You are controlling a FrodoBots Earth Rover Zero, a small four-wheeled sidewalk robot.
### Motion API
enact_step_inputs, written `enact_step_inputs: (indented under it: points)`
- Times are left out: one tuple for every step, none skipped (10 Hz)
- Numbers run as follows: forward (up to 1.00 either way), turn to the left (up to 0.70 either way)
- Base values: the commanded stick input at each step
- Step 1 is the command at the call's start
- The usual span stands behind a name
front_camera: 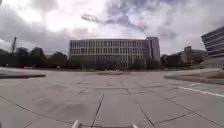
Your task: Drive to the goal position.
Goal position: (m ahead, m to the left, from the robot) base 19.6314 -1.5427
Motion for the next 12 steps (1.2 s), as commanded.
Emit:
enact_step_inputs:
  points:
    - [1.0,-0.23]
    - [1.0,0.0]
    - [1.0,0.0]
    - [1.0,-0.11]
    - [1.0,-0.2]
    - [1.0,-0.11]
    - [1.0,0.0]
    - [1.0,0.0]
    - [1.0,-0.18]
    - [1.0,0.0]
    - [1.0,0.0]
    - [1.0,0.0]
